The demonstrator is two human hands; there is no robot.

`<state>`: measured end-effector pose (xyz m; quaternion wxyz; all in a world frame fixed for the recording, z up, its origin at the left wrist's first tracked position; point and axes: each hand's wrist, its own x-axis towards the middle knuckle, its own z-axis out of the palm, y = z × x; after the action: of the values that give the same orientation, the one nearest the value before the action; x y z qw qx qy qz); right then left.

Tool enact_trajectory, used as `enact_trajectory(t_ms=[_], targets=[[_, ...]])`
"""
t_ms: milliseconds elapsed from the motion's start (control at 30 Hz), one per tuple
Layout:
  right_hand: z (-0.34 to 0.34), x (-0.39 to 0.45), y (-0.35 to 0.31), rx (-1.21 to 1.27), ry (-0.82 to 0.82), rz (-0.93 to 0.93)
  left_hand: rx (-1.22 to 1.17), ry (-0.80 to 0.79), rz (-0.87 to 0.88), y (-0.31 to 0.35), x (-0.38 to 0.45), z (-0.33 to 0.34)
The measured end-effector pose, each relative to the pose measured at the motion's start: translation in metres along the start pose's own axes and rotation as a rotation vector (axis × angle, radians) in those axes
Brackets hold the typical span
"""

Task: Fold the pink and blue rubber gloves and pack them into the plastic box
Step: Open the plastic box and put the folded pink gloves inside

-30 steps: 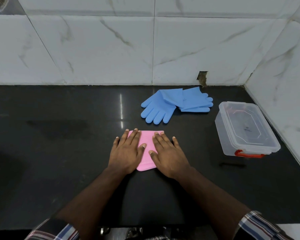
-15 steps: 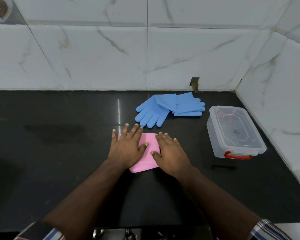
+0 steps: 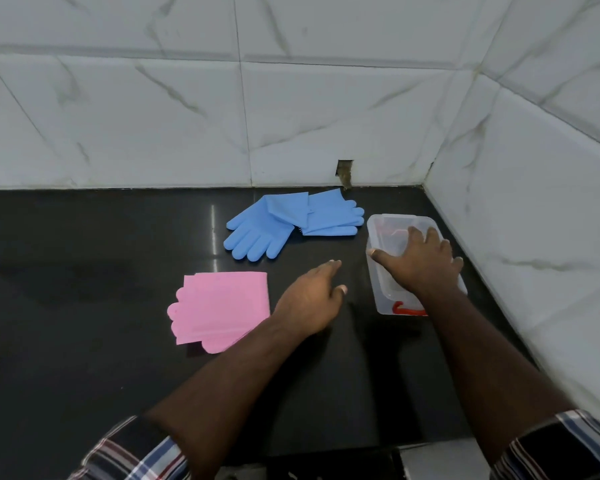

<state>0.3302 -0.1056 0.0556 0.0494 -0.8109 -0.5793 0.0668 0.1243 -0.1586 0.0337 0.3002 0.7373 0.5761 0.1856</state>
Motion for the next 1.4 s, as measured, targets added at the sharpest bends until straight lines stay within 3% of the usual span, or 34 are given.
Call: enact_trajectory(t_ms=[200, 400, 500, 800, 967, 1400], targets=[[-0.002, -0.005, 0.001, -0.001, 0.011, -0.152, -0.217, 0.096, -0.125, 0.023, 0.017, 0.007], [0.004, -0.02, -0.013, 0.049, -0.005, -0.597, -0.503, 0.475, -0.322, 0.01, 0.029, -0.007], [0.004, -0.02, -0.022, 0.096, -0.098, -0.756, -0.533, 0.505, -0.396, 0.006, 0.032, -0.013], [0.013, -0.024, -0.038, -0.007, -0.165, -0.69, -0.487, 0.486, -0.5, -0.004, 0.03, -0.011], [0.011, -0.03, -0.042, 0.067, -0.143, -0.726, -0.559, 0.527, -0.539, -0.009, 0.021, -0.014], [0.007, -0.029, -0.043, 0.198, -0.142, -0.754, -0.727, 0.449, -0.631, -0.019, 0.007, -0.023]])
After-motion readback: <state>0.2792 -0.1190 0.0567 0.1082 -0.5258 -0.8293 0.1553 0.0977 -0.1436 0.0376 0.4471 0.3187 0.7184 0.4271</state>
